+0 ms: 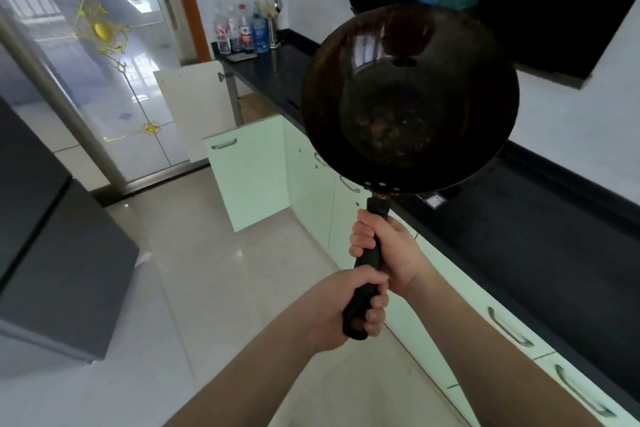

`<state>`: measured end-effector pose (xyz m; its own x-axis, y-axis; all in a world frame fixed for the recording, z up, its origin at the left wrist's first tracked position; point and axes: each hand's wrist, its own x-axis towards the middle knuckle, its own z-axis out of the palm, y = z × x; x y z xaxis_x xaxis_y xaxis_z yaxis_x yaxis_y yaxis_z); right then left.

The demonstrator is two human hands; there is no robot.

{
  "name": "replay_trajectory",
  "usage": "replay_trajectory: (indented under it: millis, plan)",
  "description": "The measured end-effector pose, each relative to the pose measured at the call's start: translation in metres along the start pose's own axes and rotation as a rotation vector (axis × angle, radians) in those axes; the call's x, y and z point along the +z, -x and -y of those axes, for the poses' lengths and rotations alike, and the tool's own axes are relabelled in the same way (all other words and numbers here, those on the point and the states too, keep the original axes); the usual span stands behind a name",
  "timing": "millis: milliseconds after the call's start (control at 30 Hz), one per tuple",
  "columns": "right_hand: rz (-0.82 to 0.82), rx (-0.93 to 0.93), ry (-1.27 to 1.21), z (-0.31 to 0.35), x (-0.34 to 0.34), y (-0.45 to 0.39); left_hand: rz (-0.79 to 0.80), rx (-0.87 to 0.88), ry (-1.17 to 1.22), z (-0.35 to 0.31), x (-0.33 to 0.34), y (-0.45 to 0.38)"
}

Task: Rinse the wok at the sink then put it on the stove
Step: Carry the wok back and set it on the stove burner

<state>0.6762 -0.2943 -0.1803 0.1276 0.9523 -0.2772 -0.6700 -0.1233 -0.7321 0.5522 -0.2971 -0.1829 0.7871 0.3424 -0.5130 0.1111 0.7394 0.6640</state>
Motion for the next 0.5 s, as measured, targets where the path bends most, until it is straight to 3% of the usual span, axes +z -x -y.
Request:
replay_trajectory:
  millis: [233, 500]
  plan:
    - [0.029, 0.038, 0.040, -0.015, 0.057, -0.066, -0.175, 0.136, -0.054, -0.045, -0.054, 0.010]
    - [0.051, 0.165, 0.027, -0.015, 0.081, -0.149, -0.230, 0.212, -0.003, -0.091, -0.106, -0.018]
